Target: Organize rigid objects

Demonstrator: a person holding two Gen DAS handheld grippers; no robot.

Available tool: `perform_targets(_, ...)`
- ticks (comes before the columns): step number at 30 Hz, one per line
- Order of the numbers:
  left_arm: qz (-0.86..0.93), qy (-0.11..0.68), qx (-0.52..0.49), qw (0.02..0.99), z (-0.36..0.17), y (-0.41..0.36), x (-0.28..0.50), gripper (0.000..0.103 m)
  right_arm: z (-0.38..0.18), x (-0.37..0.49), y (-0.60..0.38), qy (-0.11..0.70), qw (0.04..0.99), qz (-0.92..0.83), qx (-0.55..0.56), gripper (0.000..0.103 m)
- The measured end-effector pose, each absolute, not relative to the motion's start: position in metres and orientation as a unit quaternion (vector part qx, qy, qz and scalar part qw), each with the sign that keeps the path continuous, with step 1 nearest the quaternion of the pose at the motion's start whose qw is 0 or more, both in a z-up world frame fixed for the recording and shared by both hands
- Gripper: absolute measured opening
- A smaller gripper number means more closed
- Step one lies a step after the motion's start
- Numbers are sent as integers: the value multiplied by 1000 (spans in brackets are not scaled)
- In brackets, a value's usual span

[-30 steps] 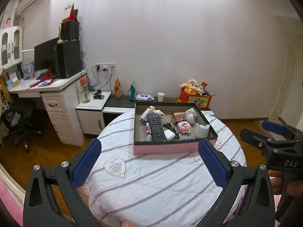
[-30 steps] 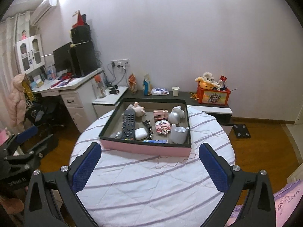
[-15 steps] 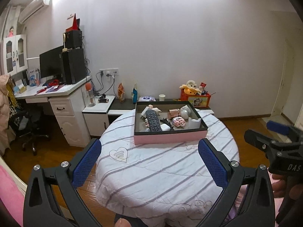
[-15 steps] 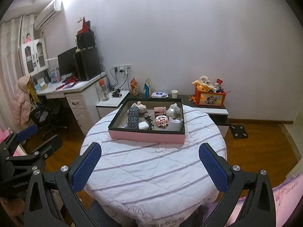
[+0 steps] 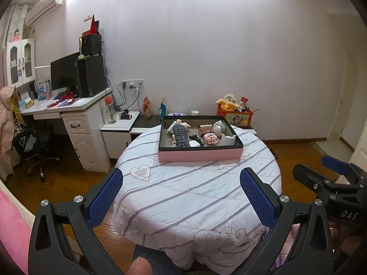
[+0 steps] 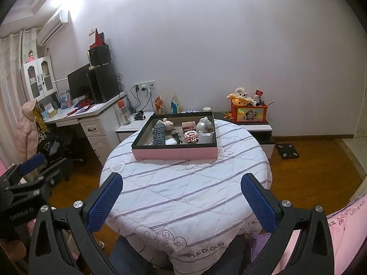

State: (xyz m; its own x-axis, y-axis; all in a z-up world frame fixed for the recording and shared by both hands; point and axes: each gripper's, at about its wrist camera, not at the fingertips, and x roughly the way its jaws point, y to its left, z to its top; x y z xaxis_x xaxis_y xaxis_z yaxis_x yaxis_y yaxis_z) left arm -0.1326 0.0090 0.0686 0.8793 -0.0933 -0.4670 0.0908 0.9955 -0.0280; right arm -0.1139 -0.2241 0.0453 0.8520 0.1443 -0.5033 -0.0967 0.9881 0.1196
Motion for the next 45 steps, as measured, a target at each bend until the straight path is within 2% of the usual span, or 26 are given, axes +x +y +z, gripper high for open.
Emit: perform_targets(45, -27, 263, -13, 964, 64, 11, -129, 103, 38, -115, -214, 270, 959, 75, 38, 103)
